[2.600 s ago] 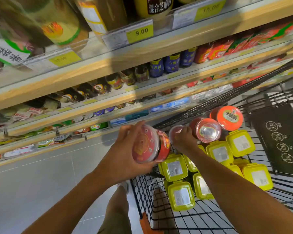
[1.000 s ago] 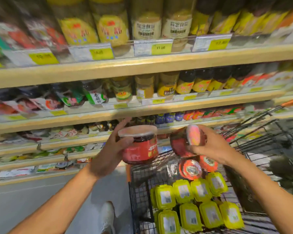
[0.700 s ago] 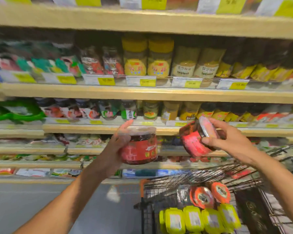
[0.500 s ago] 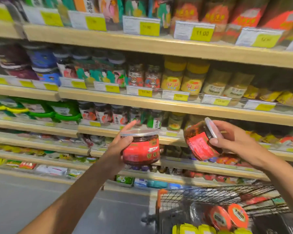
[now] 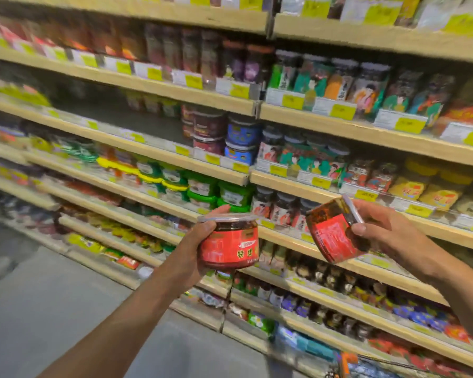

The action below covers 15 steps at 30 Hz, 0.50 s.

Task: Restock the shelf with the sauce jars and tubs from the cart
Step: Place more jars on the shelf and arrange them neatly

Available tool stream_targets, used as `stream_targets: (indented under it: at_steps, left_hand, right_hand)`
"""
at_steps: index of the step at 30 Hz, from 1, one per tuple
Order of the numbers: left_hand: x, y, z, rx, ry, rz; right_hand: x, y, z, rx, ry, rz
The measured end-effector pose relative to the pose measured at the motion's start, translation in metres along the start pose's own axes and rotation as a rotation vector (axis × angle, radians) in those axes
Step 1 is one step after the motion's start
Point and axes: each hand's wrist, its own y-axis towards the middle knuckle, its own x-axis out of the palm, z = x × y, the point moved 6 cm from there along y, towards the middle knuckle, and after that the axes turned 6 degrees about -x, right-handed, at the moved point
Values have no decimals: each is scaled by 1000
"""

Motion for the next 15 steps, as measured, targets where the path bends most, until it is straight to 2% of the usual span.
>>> stream_targets:
  at_steps: [7, 15]
  left_hand:
    - [-73, -58, 51, 109, -127, 82]
    - [-119, -65, 98, 123, -74, 186]
  right_hand:
    - [94, 47, -50, -81, -13, -61]
    - [162, 117, -82, -154, -81, -118]
